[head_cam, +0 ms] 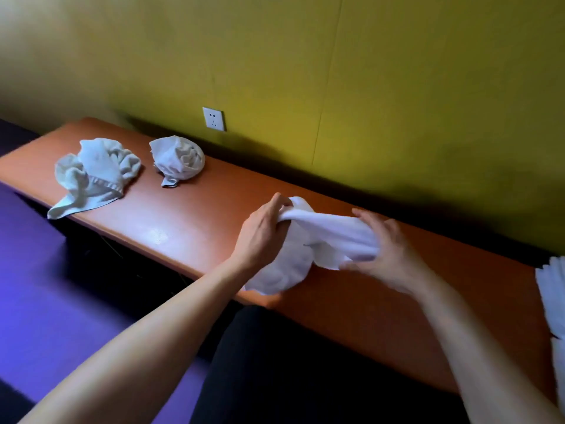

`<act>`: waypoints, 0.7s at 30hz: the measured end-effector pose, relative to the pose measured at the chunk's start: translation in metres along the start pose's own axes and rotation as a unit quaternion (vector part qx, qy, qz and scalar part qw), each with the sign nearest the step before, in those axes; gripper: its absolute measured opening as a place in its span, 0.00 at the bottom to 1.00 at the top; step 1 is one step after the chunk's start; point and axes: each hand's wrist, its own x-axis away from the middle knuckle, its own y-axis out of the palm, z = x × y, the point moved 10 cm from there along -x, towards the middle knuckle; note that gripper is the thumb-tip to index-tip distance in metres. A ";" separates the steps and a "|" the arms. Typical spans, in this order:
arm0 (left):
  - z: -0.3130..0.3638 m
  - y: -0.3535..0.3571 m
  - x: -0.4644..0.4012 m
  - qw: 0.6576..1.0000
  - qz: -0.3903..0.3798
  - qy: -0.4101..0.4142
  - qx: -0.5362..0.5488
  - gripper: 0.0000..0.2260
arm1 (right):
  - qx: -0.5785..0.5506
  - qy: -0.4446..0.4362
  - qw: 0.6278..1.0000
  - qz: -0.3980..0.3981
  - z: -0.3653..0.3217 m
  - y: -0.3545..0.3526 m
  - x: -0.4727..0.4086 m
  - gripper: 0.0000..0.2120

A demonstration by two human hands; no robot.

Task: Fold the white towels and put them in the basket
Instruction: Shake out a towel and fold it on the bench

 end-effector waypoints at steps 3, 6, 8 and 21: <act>0.034 -0.024 -0.015 0.996 -0.001 0.066 -0.056 0.08 | 0.147 -0.027 0.987 0.062 -0.006 -0.021 0.005 0.34; 0.062 -0.034 -0.022 0.988 -0.013 0.117 -0.095 0.08 | 0.060 -0.039 0.968 0.240 -0.009 -0.078 0.021 0.12; 0.073 -0.042 -0.028 0.987 -0.007 0.130 -0.099 0.09 | -0.005 -0.031 0.954 0.298 -0.011 -0.107 0.028 0.10; 0.177 -0.112 -0.079 0.983 0.134 0.118 -0.031 0.13 | -0.307 -0.044 0.794 0.523 -0.048 -0.267 0.069 0.09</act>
